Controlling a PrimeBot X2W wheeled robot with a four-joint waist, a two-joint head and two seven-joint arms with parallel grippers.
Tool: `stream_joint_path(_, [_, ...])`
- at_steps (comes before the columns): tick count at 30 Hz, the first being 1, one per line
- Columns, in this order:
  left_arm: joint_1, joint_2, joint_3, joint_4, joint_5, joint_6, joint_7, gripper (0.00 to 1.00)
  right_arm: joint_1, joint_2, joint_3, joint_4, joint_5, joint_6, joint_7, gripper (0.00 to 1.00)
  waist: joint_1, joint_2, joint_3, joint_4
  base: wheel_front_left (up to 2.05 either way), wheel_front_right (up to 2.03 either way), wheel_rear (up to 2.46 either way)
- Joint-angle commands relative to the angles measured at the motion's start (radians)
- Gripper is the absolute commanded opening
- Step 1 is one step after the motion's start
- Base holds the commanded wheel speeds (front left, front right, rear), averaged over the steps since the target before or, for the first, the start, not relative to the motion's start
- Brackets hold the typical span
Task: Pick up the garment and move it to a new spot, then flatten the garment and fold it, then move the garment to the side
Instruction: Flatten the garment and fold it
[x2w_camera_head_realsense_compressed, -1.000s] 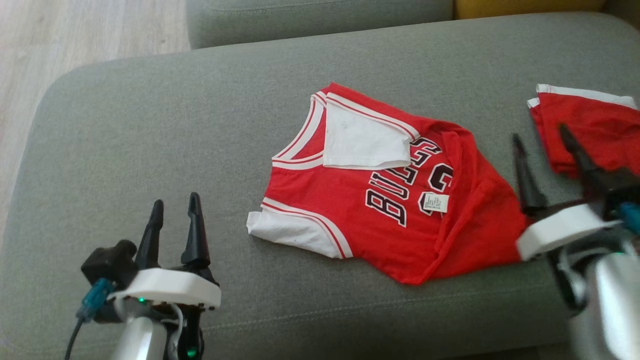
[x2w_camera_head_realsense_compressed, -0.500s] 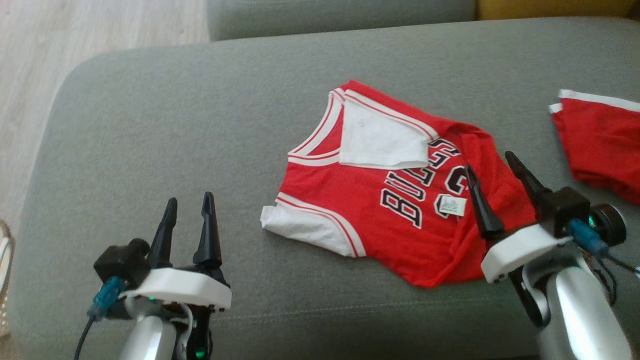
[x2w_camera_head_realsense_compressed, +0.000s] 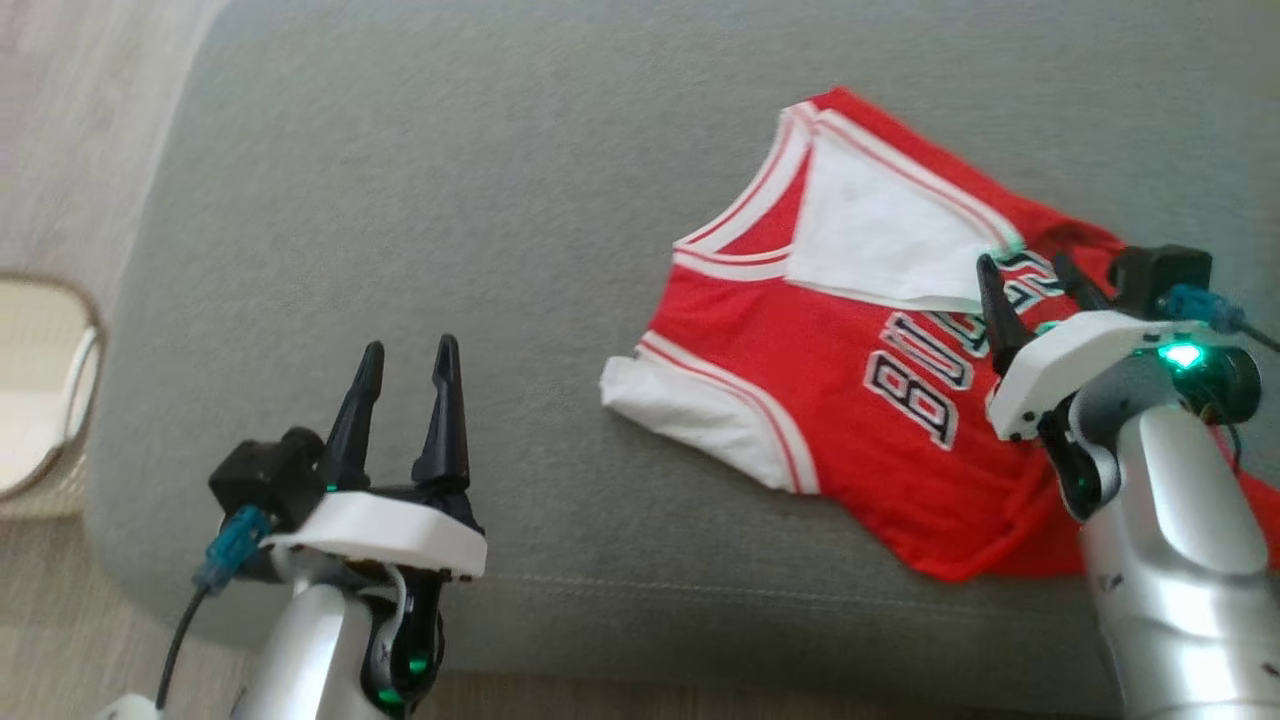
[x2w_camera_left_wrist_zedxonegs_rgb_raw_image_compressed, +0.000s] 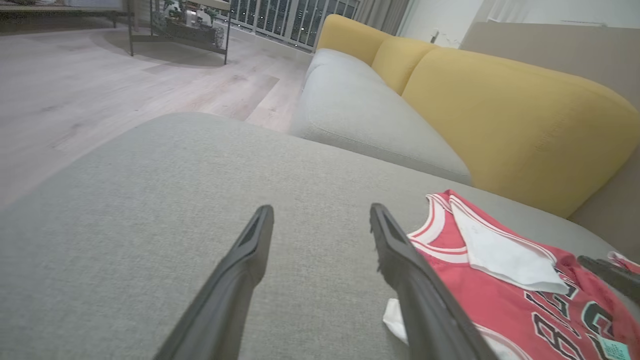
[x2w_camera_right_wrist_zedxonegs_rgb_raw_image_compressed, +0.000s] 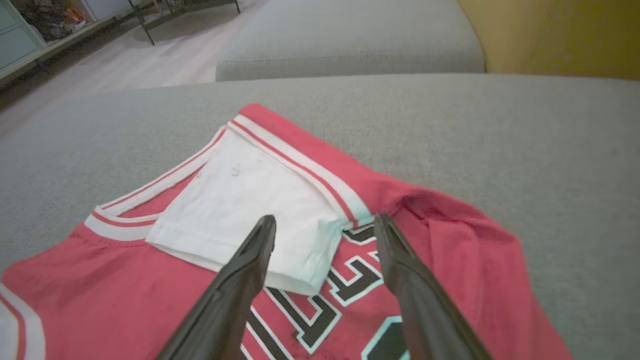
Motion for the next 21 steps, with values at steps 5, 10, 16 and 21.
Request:
stream_joint_path(5, [-0.049,0.008,0.027,-0.021,-0.006,0.000,-0.008,1.00,-0.096,0.000,-0.019,0.109,-0.003,0.000,-0.009,1.00,0.0000,0.0000,0.045,0.068,0.00,0.00,0.00])
stream_joint_path(10, [-0.053,0.008,0.025,-0.018,-0.009,0.001,-0.008,1.00,-0.128,-0.003,-0.049,0.212,-0.015,0.000,-0.016,1.00,0.0000,0.0000,0.050,0.078,0.00,0.00,0.00])
stream_joint_path(16, [-0.061,0.008,0.015,-0.015,-0.015,0.007,-0.008,1.00,-0.168,0.001,-0.055,0.296,-0.010,0.000,-0.048,0.00,0.0000,0.0000,0.041,0.081,0.00,0.00,0.00])
stream_joint_path(21, [-0.055,0.008,0.011,-0.010,-0.018,0.010,-0.008,1.00,-0.200,-0.003,-0.003,0.309,-0.019,0.000,-0.121,0.00,0.0000,0.0000,0.014,0.083,0.00,0.00,0.00])
